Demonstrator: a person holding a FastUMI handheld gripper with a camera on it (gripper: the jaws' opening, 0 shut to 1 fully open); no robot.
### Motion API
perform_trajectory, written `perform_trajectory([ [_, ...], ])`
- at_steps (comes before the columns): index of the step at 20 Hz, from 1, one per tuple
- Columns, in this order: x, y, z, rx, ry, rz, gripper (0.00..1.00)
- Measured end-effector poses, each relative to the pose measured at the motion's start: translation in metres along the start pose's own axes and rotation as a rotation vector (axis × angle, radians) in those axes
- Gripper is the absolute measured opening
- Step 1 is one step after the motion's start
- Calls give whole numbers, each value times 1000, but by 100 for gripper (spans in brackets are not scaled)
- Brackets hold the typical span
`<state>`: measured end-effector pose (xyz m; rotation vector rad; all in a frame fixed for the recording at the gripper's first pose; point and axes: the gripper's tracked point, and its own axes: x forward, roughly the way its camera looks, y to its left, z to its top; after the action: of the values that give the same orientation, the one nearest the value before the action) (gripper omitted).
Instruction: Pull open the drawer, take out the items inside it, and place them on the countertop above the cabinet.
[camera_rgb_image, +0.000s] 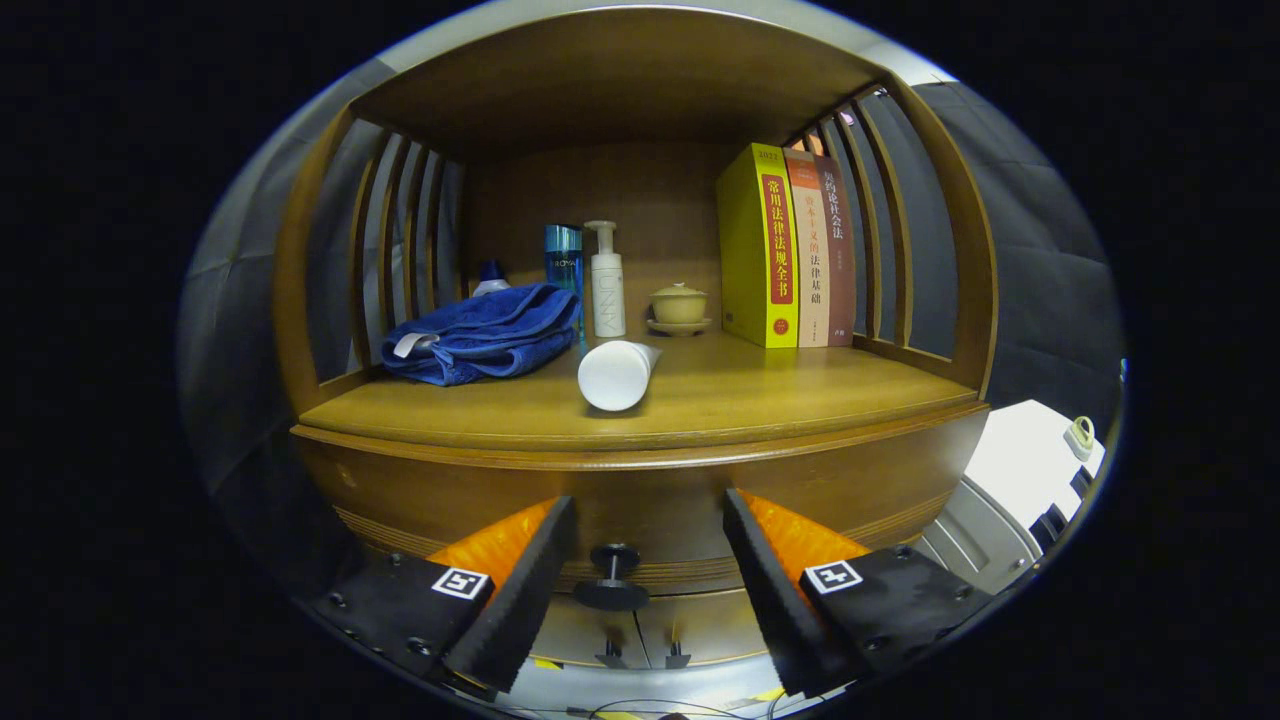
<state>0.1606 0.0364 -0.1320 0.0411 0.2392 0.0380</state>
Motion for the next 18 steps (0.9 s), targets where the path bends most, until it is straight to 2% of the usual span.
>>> perform_trajectory([
  [2, -4, -2, -1, -8, 24, -10, 98],
  [4, -18, 5, 11, -2, -7, 12, 99],
  [7, -47, 1, 26, -19, -36, 1, 98],
  [12, -94, -3, 68, 30, -93, 5, 98],
  [18, -136, -7, 122, -6, -177, -14, 98],
])
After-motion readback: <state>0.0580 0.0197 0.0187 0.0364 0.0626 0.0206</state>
